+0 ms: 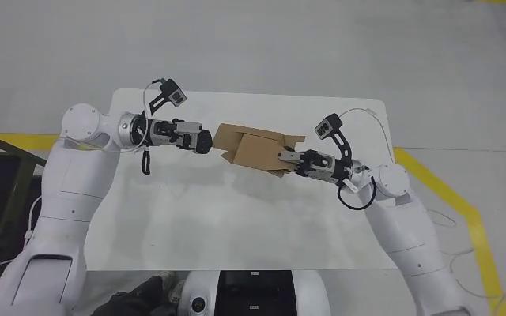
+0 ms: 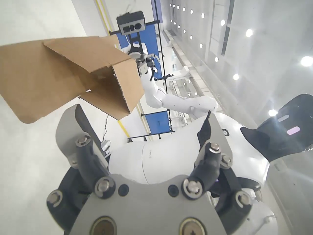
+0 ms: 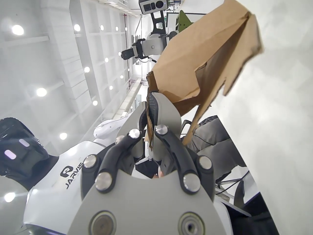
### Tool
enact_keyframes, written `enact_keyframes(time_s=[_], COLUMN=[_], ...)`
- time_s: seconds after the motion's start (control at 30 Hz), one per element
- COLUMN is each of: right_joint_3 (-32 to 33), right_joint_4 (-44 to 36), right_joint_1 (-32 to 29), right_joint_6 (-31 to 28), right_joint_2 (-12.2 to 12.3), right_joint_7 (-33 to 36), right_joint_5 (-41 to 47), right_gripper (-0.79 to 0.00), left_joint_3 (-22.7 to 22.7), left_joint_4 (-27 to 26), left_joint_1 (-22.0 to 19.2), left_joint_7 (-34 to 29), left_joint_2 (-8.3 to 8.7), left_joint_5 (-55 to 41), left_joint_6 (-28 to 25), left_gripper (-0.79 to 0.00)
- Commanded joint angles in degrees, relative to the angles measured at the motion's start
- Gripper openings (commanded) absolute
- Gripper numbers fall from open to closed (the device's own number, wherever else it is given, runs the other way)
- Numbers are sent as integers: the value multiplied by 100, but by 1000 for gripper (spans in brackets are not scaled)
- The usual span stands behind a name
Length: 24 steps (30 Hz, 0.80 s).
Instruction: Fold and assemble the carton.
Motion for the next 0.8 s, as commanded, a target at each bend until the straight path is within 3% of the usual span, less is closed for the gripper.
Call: enact_keyframes(time_s=[0.0, 0.37, 0.53, 0.77], right_joint_3=[-40, -46, -106, -214], right_joint_4=[93, 107, 102, 245], right_joint_1=[21, 27, -32, 11], right_joint_6=[-43, -62, 9, -28], right_joint_2=[-16, -19, -29, -50], right_joint_7=[40, 46, -118, -18], right_joint_5=[173, 192, 230, 345], right_gripper=[-785, -785, -785, -785], left_joint_3=[65, 65, 155, 341], left_joint_4=[-9, -9, -284, -271], left_joint_1=[-15, -15, 112, 42], left_joint_7=[6, 6, 439, 620], left_joint_2=[-4, -4, -10, -45], left_joint_5=[-66, -66, 111, 121], left_joint_6=[61, 61, 156, 208], left_gripper=[0, 0, 0, 0])
